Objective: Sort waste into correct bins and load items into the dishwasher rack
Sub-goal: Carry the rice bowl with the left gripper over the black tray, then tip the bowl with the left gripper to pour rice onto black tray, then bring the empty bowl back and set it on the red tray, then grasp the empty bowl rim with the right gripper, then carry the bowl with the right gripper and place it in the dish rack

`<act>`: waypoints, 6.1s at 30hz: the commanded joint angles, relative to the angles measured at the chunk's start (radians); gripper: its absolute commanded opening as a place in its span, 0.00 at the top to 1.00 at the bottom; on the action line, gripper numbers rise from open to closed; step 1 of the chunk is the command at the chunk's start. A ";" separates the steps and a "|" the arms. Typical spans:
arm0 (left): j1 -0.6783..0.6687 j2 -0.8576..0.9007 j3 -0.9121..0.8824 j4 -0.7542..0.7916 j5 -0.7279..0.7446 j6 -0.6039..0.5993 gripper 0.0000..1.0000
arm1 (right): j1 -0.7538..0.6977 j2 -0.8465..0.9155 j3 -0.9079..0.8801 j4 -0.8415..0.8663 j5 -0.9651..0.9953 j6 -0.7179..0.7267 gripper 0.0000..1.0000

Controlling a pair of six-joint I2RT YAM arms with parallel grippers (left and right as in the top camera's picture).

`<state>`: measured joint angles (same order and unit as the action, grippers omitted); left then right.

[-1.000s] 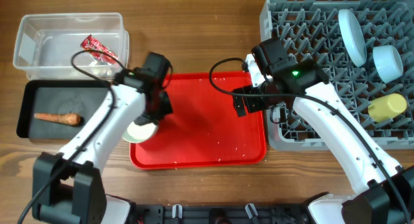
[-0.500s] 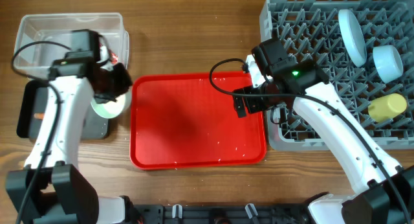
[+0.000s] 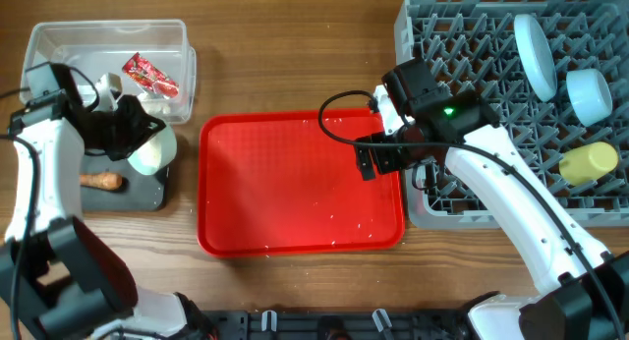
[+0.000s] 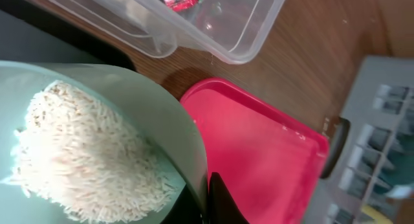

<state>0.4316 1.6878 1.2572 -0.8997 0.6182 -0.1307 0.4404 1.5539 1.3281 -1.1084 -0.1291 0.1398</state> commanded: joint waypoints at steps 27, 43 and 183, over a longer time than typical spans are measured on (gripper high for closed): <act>0.335 0.098 -0.210 -0.035 0.754 0.599 0.96 | -0.003 0.000 -0.013 -0.023 0.018 0.028 0.01; 0.402 0.097 -0.210 -0.068 0.820 0.539 0.96 | -0.003 0.000 -0.013 -0.023 0.018 0.027 0.00; -0.204 -0.326 -0.210 0.027 -0.228 -0.188 0.28 | -0.204 0.067 0.005 0.507 1.485 0.019 0.96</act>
<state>0.2237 1.3575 1.0500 -0.8719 0.3866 -0.3206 0.2508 1.5311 1.3453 -0.6044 1.2125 0.1753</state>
